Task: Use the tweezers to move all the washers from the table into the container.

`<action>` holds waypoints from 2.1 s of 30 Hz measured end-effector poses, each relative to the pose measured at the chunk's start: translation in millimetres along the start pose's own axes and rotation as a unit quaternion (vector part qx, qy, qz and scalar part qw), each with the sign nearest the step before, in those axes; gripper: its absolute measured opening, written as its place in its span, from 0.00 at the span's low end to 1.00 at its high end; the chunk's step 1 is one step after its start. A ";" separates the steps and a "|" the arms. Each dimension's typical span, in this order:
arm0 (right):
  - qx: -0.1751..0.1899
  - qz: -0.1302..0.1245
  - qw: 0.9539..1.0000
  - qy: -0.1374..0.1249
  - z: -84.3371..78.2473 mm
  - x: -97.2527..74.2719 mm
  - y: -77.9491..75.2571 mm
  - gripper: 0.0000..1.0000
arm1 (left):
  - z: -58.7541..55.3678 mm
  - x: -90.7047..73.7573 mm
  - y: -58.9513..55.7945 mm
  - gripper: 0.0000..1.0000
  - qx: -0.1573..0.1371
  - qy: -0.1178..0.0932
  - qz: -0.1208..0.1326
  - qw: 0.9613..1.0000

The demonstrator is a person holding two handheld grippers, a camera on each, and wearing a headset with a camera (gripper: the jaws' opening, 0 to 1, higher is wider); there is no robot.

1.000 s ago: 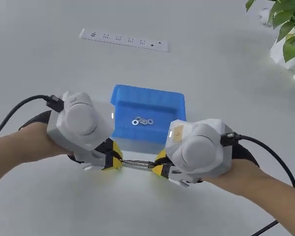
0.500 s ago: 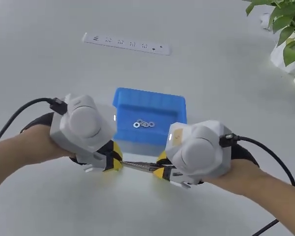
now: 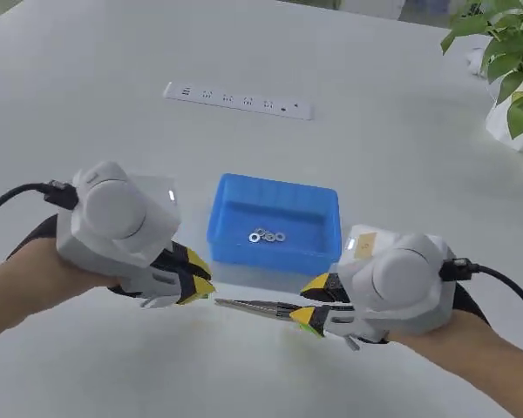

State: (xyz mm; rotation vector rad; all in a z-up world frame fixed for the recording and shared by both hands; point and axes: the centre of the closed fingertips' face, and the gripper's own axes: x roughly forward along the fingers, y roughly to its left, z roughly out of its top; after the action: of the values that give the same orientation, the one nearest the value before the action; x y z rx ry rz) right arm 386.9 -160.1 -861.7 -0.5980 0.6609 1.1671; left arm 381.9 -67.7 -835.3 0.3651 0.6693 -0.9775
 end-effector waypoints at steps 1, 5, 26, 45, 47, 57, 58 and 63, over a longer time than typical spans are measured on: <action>0.020 -0.007 1.000 -0.018 4.1 -6.4 0.4 0.17 | 3.7 -4.5 -1.7 0.11 -0.014 -0.014 0.004 1.000; 0.060 -0.061 0.989 -0.118 27.6 -42.3 -5.5 0.17 | 23.5 -31.8 -17.7 0.16 -0.035 -0.080 0.016 0.996; 0.184 -0.110 0.959 -0.187 4.3 -117.1 45.2 0.33 | 15.3 -81.4 -116.5 0.56 -0.106 -0.118 -0.014 0.987; 0.186 -0.091 0.959 -0.194 17.8 -111.5 59.0 0.39 | 28.4 -92.6 -101.1 0.55 -0.109 -0.144 0.041 0.983; 0.189 -0.091 0.958 -0.194 18.1 -110.8 59.8 0.39 | 31.0 -92.2 -101.5 0.55 -0.109 -0.147 0.041 0.982; 0.205 -0.099 0.952 -0.206 18.9 -112.5 54.7 0.39 | 37.3 -90.5 -106.6 0.51 -0.116 -0.150 0.030 0.982; 0.206 -0.100 0.951 -0.208 19.4 -112.6 54.4 0.39 | 38.1 -90.7 -106.6 0.50 -0.122 -0.152 0.027 0.980; 0.215 -0.102 0.949 -0.209 18.5 -110.5 53.2 0.39 | 39.5 -93.4 -106.2 0.48 -0.120 -0.153 0.032 0.980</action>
State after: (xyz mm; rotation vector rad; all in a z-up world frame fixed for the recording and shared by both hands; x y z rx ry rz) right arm 311.3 -200.8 -772.2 -0.0392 0.4540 0.8776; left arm 269.5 -85.8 -742.6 0.0213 0.4830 -0.8573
